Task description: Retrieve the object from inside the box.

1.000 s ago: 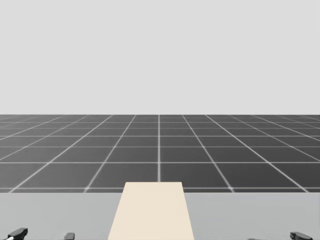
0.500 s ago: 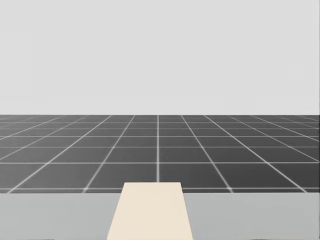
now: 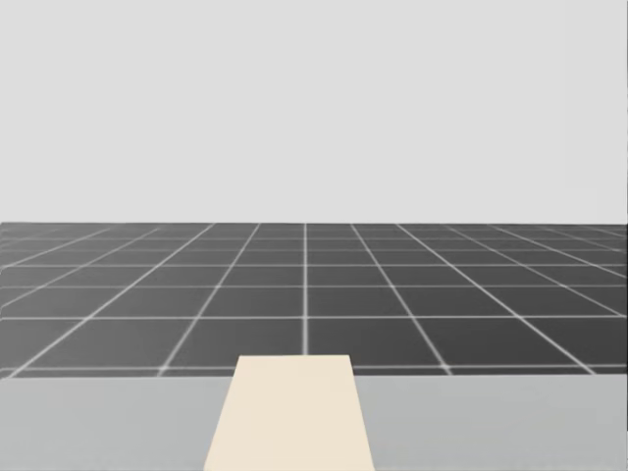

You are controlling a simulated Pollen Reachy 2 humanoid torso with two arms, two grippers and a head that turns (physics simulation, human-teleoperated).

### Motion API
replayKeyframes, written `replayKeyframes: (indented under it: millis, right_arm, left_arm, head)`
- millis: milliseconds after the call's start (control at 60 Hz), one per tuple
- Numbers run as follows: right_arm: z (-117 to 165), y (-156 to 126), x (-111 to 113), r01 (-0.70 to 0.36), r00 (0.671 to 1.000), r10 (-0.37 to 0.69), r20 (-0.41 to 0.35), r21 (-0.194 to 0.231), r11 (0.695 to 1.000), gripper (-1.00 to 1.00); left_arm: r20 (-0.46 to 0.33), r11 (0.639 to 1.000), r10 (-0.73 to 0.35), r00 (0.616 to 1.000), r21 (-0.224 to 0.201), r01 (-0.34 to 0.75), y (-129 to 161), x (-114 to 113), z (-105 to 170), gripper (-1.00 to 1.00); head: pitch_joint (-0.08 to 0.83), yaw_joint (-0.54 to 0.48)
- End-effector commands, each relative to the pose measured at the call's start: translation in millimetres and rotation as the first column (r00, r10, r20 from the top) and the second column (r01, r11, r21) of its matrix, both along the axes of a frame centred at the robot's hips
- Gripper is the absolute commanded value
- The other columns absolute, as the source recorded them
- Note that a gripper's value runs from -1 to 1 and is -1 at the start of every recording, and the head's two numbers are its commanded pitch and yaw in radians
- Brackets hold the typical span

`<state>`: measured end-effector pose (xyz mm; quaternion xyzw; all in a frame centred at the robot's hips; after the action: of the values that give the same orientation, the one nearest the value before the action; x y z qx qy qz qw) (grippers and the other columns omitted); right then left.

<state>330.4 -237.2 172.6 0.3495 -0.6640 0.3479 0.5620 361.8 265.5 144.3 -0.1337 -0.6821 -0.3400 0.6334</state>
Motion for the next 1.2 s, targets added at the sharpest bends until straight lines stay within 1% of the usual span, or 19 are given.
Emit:
replayKeyframes:
  millis: [17,117,200,350,383,433,450,533,567,700,817,900,967,1000,1050,1100,1133,1167,1200]
  right_arm:
    - [-8.8,18.1,5.6,-0.098,0.995,0.098,-0.010,0.033,0.995,-1.00]
    - [-16.4,30.0,12.2,-0.151,0.988,0.151,-0.022,0.035,0.988,-1.00]
    - [-26.9,39.9,21.6,-0.161,0.986,0.161,-0.033,0.008,0.987,-1.00]
    - [-40.3,55.9,38.1,-0.191,0.981,0.191,-0.032,-0.005,0.981,-1.00]
    - [-43.5,61.9,42.4,-0.223,0.973,0.222,-0.056,-0.005,0.975,-1.00]
    - [-44.5,65.4,44.9,-0.231,0.972,0.230,-0.045,-0.012,0.973,-1.00]
    - [-46.6,73.0,48.2,-0.259,0.965,0.259,-0.047,0.000,0.966,-1.00]
    - [-48.1,86.9,51.0,-0.324,0.945,0.324,-0.044,0.008,0.946,-1.00]
    - [-48.1,93.5,50.7,-0.357,0.932,0.358,-0.061,0.024,0.934,-1.00]
    - [-53.4,124.4,49.7,-0.448,0.893,0.447,-0.054,0.006,0.894,-1.00]
    - [-64.1,147.3,49.2,-0.496,0.866,0.494,-0.077,-0.005,0.868,-1.00]
    - [-73.0,159.6,50.1,-0.521,0.850,0.519,-0.093,0.002,0.853,-1.00]
    - [-80.0,169.1,50.2,-0.543,0.834,0.542,-0.105,0.020,0.840,-1.00]
    - [-84.4,175.0,50.2,-0.554,0.826,0.551,-0.119,0.015,0.832,-1.00]
    - [-88.5,181.1,49.3,-0.546,0.830,0.545,-0.120,0.029,0.837,-1.00]
    - [-93.8,185.1,47.5,-0.537,0.835,0.536,-0.125,0.027,0.843,-1.00]
    - [-99.7,187.4,44.3,-0.530,0.840,0.526,-0.132,0.012,0.848,-1.00]
    - [-104.4,188.0,42.3,-0.517,0.844,0.509,-0.170,-0.003,0.856,-1.00]
    - [-106.9,187.5,39.6,-0.507,0.851,0.498,-0.167,-0.015,0.862,-1.00]
  left_arm:
    - [0.001,1.000,-0.006,1.000,0.016,0.006,-2.9,0.1,-2.1,-1.00]
    - [-0.001,1.000,-0.014,1.000,0.018,0.014,-3.9,-0.2,-3.0,-1.00]
    - [-0.001,1.000,-0.020,1.000,0.024,0.020,-4.6,-0.6,-4.1,-1.00]
    - [0.001,0.999,-0.024,1.000,0.028,0.024,-5.4,-0.8,-4.8,-1.00]
    - [0.001,0.999,-0.026,1.000,0.029,0.026,-5.6,-0.9,-5.1,-1.00]
    - [0.001,0.999,-0.025,1.000,0.032,0.025,-5.6,-0.7,-5.3,-1.00]
    - [0.002,0.999,-0.024,1.000,0.034,0.024,-5.6,-0.7,-5.5,-1.00]
    - [0.004,0.999,-0.023,1.000,0.038,0.022,-5.4,-0.7,-5.3,-1.00]
    - [0.004,0.999,-0.023,1.000,0.037,0.023,-5.1,-0.8,-5.1,-1.00]
    - [0.007,0.999,-0.024,1.000,0.038,0.024,-4.8,-1.0,-5.0,-1.00]
    - [0.010,0.999,-0.026,1.000,0.042,0.025,-4.8,-1.1,-4.9,-1.00]
    - [0.011,0.999,-0.027,1.000,0.044,0.027,-4.7,-1.2,-4.9,-1.00]
    - [0.012,0.999,-0.029,1.000,0.046,0.029,-4.6,-1.4,-5.1,-1.00]
    - [0.012,0.998,-0.031,0.999,0.046,0.030,-4.4,-1.5,-5.0,-1.00]
    - [0.012,0.998,-0.031,0.999,0.047,0.031,-4.4,-1.7,-5.0,-1.00]
    - [0.013,0.998,-0.032,0.999,0.048,0.031,-4.0,-1.8,-5.0,-1.00]
    - [0.013,0.998,-0.031,0.999,0.048,0.030,-3.8,-1.8,-4.9,-1.00]
    - [0.013,0.998,-0.031,0.999,0.048,0.031,-3.8,-2.1,-4.7,-1.00]
    - [0.014,0.998,-0.032,0.999,0.048,0.031,-3.7,-2.2,-4.7,-1.00]
  head:
    - [0.006,-0.02]
    - [0.006,-0.03]
    - [0.009,-0.03]
    - [0.014,-0.03]
    - [0.015,-0.03]
    - [0.016,-0.03]
    - [0.018,-0.03]
    - [0.022,-0.03]
    - [0.024,-0.03]
    - [0.033,-0.02]
    - [0.040,-0.02]
    - [0.043,-0.02]
    - [0.046,-0.02]
    - [0.047,-0.02]
    - [0.049,-0.02]
    - [0.051,-0.02]
    - [0.052,-0.02]
    - [0.053,-0.02]
    - [0.054,-0.02]
